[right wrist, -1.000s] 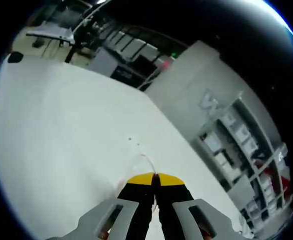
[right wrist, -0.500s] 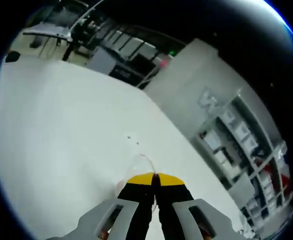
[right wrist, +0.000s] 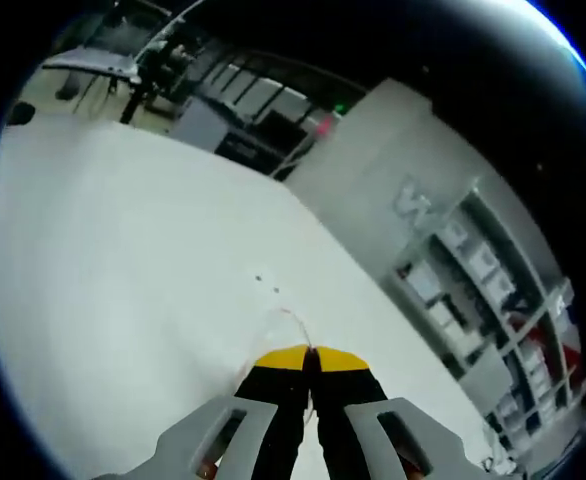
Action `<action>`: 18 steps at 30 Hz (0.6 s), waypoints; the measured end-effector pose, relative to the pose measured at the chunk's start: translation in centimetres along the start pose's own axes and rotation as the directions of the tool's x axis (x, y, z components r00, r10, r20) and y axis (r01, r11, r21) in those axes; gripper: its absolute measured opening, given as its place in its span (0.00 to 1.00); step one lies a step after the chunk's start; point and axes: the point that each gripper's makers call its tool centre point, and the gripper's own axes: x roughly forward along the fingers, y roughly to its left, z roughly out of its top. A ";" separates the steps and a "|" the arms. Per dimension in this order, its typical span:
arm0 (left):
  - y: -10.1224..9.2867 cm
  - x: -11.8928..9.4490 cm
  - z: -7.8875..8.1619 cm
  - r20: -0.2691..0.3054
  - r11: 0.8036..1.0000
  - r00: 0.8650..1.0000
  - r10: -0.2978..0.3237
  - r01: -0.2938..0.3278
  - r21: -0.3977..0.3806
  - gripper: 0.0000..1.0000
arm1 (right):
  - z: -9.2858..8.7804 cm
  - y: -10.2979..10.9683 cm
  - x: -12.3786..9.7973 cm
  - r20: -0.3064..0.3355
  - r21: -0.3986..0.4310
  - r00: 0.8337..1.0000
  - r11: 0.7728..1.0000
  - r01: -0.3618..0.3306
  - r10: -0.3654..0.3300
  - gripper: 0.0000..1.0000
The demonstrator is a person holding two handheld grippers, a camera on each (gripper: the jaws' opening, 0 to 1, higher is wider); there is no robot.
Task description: Open the resealable bag by pulling the two sides of the seal apart until the entire bag opening is separated and visibly accessible.
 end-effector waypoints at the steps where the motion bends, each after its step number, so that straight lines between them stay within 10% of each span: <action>1: 0.0 0.0 0.0 0.000 1.000 1.000 -0.001 0.001 0.000 0.78 | 0.0 0.1 0.0 -0.001 0.001 1.000 1.000 -0.002 0.002 0.00; 18: -0.1 0.3 -0.2 -0.005 1.000 1.000 -0.005 0.005 -0.001 0.78 | -1.6 3.5 0.0 -0.009 0.032 0.996 0.995 -0.092 0.092 0.00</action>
